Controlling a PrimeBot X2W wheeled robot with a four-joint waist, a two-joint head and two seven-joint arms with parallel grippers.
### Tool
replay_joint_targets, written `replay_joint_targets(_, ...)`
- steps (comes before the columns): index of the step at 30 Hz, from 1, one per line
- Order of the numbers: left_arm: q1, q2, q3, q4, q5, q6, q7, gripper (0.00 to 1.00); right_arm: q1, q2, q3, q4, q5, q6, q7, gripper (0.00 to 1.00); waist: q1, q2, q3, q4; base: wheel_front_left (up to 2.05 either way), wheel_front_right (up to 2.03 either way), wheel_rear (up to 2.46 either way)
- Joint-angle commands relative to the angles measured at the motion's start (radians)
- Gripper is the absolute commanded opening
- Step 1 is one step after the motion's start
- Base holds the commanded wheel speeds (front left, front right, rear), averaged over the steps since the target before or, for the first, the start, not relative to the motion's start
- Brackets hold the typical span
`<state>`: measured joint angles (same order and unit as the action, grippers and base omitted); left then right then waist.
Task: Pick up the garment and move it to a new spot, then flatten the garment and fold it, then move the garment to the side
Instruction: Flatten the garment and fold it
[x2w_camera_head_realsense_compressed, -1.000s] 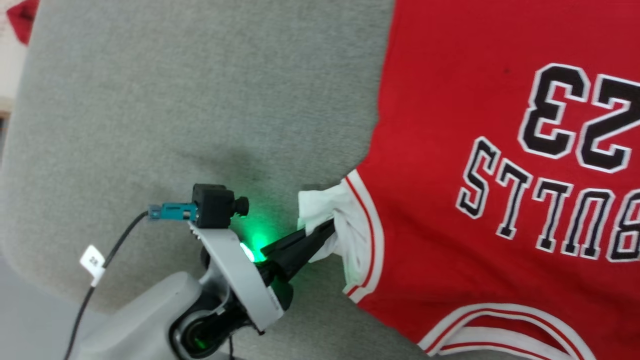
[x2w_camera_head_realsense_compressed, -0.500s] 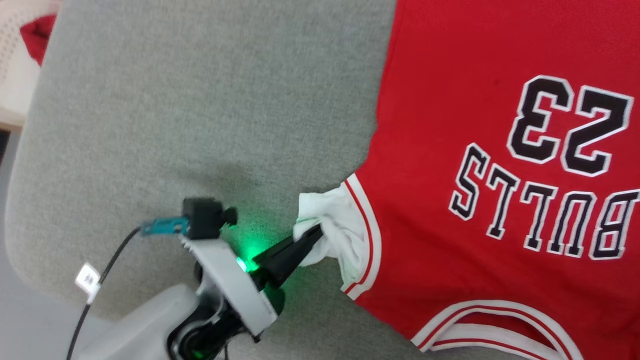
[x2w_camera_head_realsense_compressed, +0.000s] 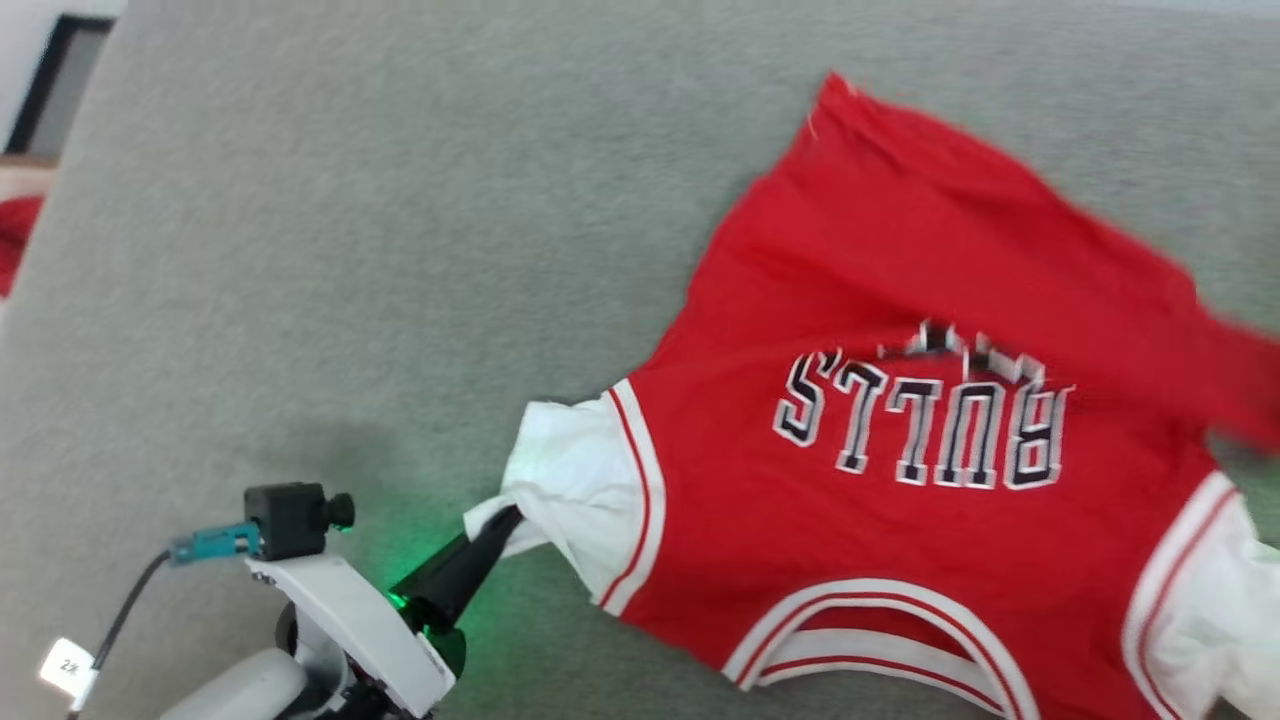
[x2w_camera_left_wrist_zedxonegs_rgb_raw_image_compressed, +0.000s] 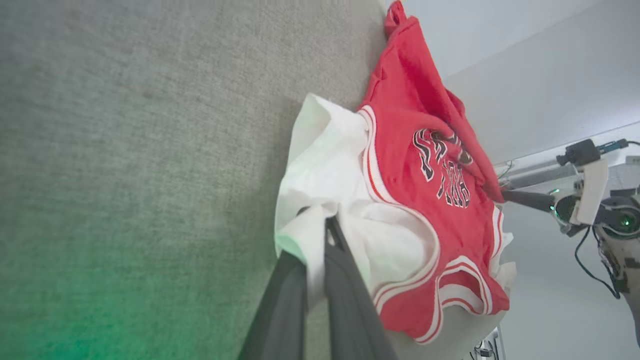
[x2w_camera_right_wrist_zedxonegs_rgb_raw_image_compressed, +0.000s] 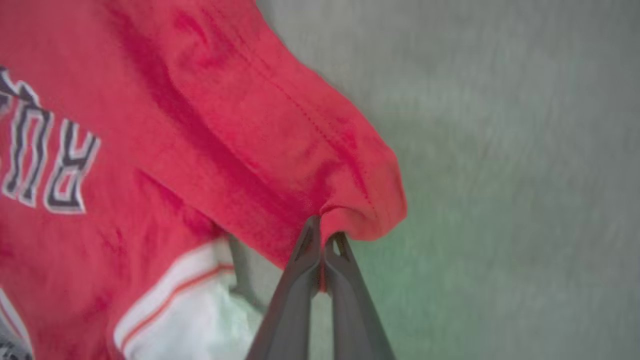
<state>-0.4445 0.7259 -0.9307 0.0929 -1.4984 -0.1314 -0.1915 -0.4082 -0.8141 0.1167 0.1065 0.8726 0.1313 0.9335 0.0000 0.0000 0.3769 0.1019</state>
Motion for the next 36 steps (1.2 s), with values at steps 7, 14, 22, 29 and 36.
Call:
replay_joint_targets(7, 0.011, 0.022, 0.047, 0.025, -0.022, 0.008, -0.031, 0.0, 0.4, 0.069, -0.077, -0.221, 0.056, -0.001, 0.019, 0.0, 0.0, 0.0, -0.057, -0.153, 0.0, 0.0, 0.0)
replay_joint_targets(14, 0.008, 0.043, 0.091, 0.042, -0.033, 0.023, -0.046, 0.0, 0.603, 0.15, -0.048, -0.335, 0.004, -0.001, 0.027, 0.0, 0.0, 0.0, -0.048, -0.213, 0.0, 0.0, 0.0)
replay_joint_targets(22, 0.006, 0.064, 0.089, 0.021, -0.016, 0.037, -0.036, 0.0, 0.528, 0.174, -0.131, -0.382, -0.068, -0.001, -0.068, 1.0, 0.0, 0.0, -0.047, -0.228, 0.0, 0.0, 0.0)
replay_joint_targets(29, 0.007, 0.064, 0.085, -0.043, 0.018, 0.056, -0.044, 0.0, 0.332, 0.112, -0.24, -0.474, -0.124, -0.001, -0.105, 1.0, 0.0, 0.0, -0.014, -0.175, 0.0, 0.0, 0.0)
replay_joint_targets(36, -0.011, 0.014, 0.062, -0.048, 0.049, 0.066, -0.04, 0.0, 0.018, 0.128, -0.014, -0.347, -0.243, -0.001, -0.214, 1.0, 0.0, 0.0, 0.008, -0.086, 0.0, 0.0, 0.0)
